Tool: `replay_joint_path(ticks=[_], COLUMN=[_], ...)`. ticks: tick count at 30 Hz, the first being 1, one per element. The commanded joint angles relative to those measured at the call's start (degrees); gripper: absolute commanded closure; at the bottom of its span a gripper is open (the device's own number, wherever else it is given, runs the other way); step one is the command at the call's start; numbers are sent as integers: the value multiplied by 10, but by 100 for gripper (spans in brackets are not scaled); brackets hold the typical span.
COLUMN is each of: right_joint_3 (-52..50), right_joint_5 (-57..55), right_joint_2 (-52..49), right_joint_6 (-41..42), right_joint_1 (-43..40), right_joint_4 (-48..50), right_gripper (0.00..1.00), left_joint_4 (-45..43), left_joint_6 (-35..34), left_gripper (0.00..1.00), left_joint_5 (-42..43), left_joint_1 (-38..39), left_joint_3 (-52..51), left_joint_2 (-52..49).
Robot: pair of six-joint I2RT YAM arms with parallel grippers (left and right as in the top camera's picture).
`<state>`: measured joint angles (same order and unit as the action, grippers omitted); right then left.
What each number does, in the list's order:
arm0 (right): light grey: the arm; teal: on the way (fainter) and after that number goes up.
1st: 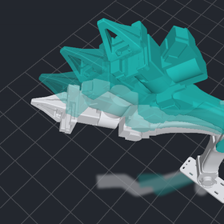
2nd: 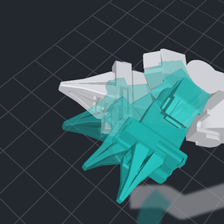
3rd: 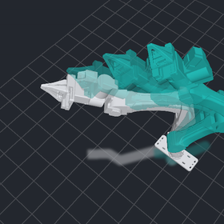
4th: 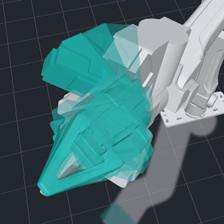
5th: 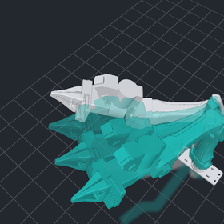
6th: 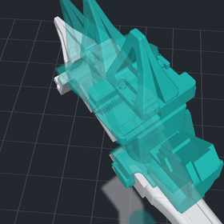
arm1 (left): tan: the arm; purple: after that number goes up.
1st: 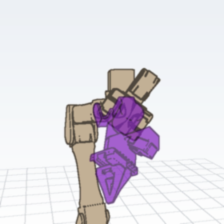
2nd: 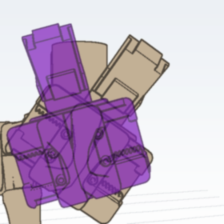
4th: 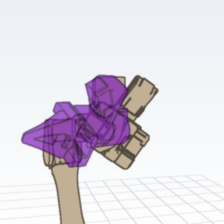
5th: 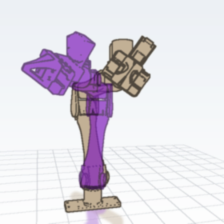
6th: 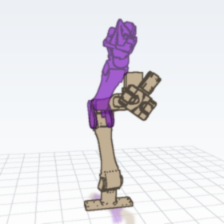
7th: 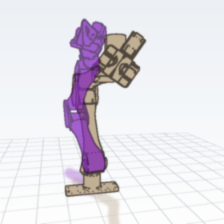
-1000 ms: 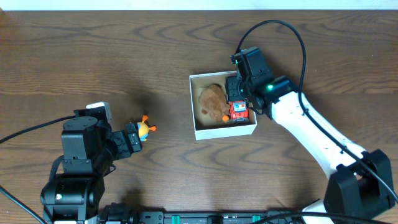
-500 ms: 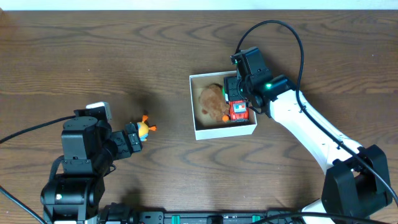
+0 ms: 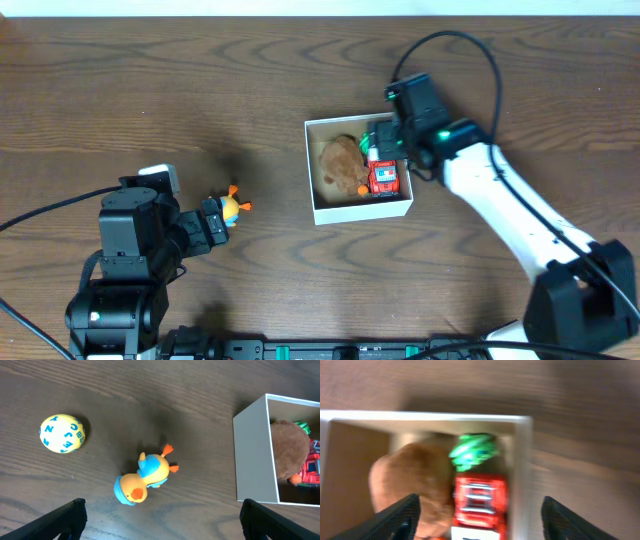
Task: Pack container
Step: 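Place the green wheel toy into the box and withdraw right gripper, then grasp the orange-blue duck toy with the left gripper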
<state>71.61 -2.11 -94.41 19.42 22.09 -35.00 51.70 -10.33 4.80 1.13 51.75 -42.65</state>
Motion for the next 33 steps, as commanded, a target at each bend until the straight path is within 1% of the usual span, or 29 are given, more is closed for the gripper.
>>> replay_joint_path(ticks=[1, 3, 6, 10, 13, 15, 18, 23, 26, 29, 33], right_joint_3=[15, 15, 13, -3, -28, -48, -72, -80, -80, -80, -80], right_joint_5=[-23, -19, 5, 17, 17, 26, 35, 43, 43, 43, 43], right_joint_2=[63, 76, 77, 66, 61, 61, 61, 61, 61, 61, 61], right_joint_6=[25, 33, 32, 11, 12, 23, 24, 24, 24, 24, 24], right_joint_1=[-78, -134, -227, -325, -369, -384, -390, -389, -389, -389, -389], right_joint_4=[-31, -71, -143, -218, -238, -231, -212, -205, -205, -204, -199], right_gripper=[14, 2, 1, 1, 1, 1, 1, 1, 1, 1, 1], left_joint_4=[2, 2, 5, 5, 3, 3, 3, -39, -49, -47, -49], left_joint_6=[-1, -1, -1, 2, 45, 76, 128, 131, 131, 131, 131], left_gripper=[2, 2, 2, 2, 2, 2, 2, 2, 2, 2, 2], left_joint_5=[6, 6, 6, 6, 5, 6, 6, 6, 6, 6, 6], left_joint_1=[-2, -2, -2, -2, -2, -2, -2, -2, -2, -2, -2], left_joint_3=[10, 10, 10, 10, 13, 19, 24, 24, 24, 24, 24], left_joint_2=[0, 0, 0, 0, -14, -47, -130, -274, -350, -407, -456])
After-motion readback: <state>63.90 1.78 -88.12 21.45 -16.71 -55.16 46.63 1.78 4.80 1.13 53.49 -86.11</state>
